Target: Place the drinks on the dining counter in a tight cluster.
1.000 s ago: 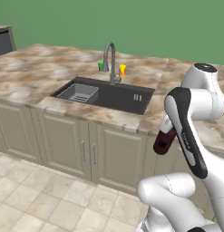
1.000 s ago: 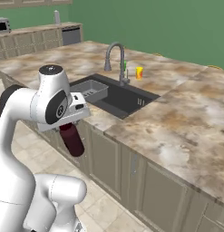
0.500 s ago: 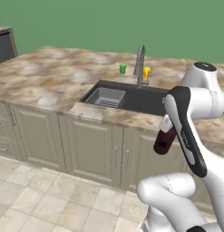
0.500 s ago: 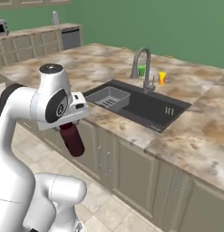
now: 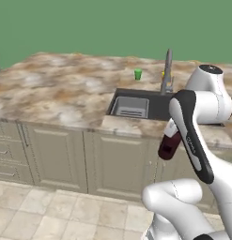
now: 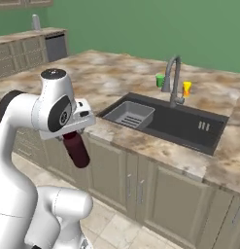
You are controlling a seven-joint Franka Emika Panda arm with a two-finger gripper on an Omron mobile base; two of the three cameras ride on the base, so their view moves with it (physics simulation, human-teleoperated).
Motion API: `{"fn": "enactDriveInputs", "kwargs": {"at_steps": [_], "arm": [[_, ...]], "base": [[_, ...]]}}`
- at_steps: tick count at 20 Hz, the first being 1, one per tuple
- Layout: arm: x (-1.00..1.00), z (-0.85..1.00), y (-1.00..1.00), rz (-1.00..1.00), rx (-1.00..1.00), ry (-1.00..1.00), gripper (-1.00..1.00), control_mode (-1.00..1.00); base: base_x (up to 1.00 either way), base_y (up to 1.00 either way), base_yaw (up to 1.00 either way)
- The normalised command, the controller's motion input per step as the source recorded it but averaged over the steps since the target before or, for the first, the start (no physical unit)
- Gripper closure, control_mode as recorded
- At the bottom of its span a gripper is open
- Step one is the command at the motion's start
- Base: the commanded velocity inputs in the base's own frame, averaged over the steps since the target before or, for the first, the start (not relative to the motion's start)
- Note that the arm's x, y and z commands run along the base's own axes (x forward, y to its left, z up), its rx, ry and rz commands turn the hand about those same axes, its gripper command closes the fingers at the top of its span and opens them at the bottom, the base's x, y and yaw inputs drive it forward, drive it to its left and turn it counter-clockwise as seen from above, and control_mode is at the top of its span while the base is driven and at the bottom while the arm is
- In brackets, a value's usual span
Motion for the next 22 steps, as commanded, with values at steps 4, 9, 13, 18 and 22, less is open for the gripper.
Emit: {"fn": "enactDriveInputs", "kwargs": {"at_steps": [4,9,13,18,22], "arm": [[0.00,0.00,0.00,0.00,0.00,0.00,1.00,1.00],[0.00,0.00,0.00,0.00,0.00,0.00,1.00,1.00],[0.00,0.00,0.00,0.00,0.00,0.00,1.00,1.00],[0.00,0.00,0.00,0.00,0.00,0.00,1.00,1.00],[0.00,0.00,0.00,0.00,0.00,0.00,1.00,1.00]], "base": [[0.50,1.00,-0.27],[0.49,1.00,-0.22],[0.49,1.00,-0.21],[0.62,1.00,-0.15],[0.64,1.00,-0.04]]}}
